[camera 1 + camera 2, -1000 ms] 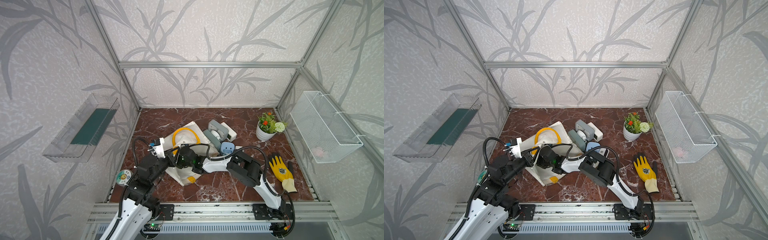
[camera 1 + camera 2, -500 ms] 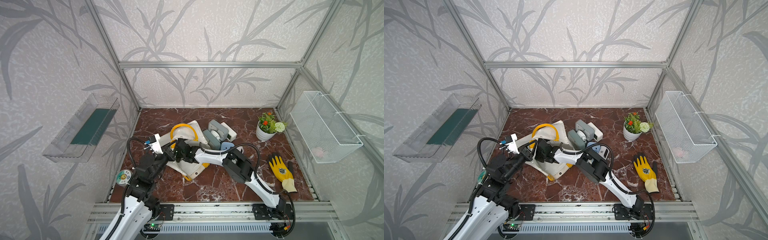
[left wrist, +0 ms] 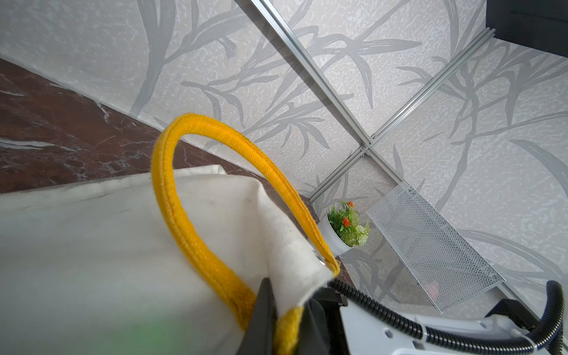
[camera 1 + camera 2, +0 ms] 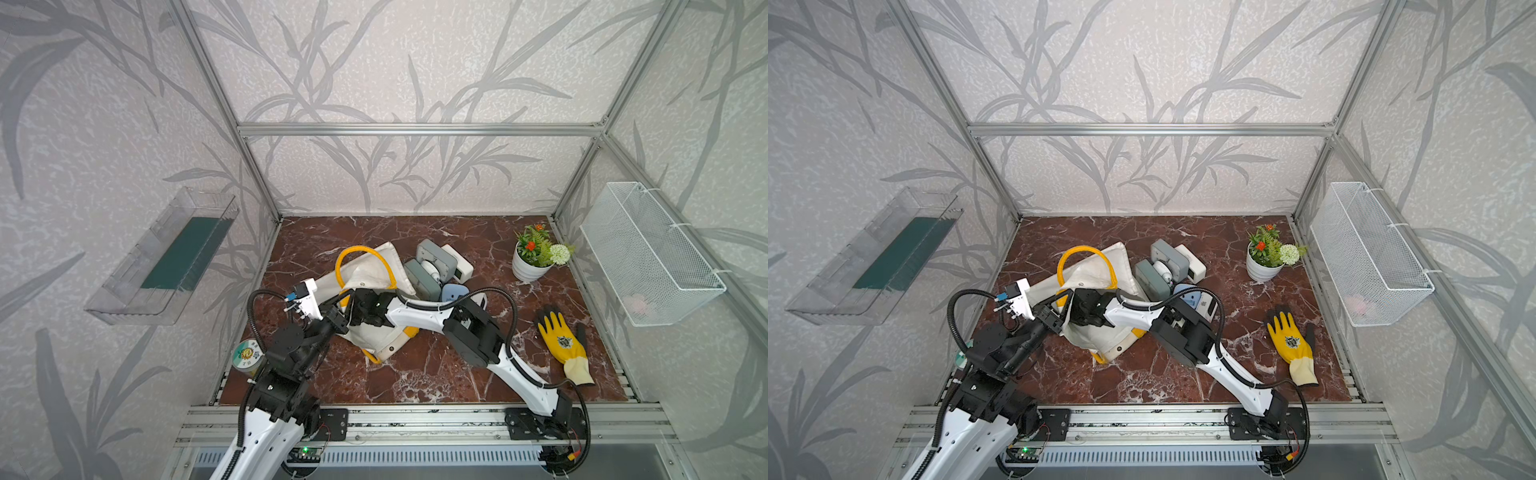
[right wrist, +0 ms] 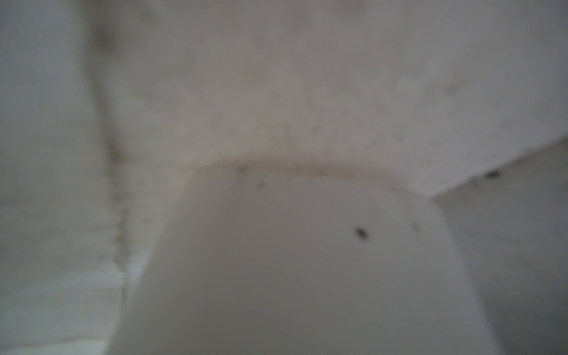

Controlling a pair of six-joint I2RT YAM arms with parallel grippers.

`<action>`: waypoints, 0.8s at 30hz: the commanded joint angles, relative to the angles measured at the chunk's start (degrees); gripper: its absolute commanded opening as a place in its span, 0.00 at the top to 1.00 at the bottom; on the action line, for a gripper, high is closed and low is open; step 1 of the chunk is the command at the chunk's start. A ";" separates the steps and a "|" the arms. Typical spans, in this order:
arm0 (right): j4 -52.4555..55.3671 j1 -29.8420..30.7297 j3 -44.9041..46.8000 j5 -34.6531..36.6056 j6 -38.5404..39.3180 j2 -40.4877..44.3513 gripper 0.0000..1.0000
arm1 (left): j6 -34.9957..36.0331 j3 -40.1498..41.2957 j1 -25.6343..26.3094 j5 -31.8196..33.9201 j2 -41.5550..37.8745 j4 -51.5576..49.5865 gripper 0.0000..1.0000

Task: Take the alarm clock out of the canvas bag
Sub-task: Pick up the alarm from the canvas bag.

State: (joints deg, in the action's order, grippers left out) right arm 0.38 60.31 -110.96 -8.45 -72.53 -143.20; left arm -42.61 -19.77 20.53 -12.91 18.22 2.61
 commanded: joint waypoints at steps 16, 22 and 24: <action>-8.30 0.09 17.13 4.70 4.77 12.87 0.78 | 9.99 -7.56 2.01 6.48 -4.92 -21.72 1.00; -13.85 0.36 24.54 5.17 5.27 17.24 0.79 | 12.89 -8.29 1.98 9.18 -5.28 -23.81 1.00; -15.29 0.39 26.89 5.41 5.58 18.83 0.79 | 13.84 -8.44 1.97 9.42 -5.47 -23.58 1.00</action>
State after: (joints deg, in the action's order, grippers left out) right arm -10.87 60.97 -86.04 -5.37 -67.92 -128.77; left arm -31.07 -26.24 22.57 -6.83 13.67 -19.22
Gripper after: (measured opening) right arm 0.570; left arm 0.083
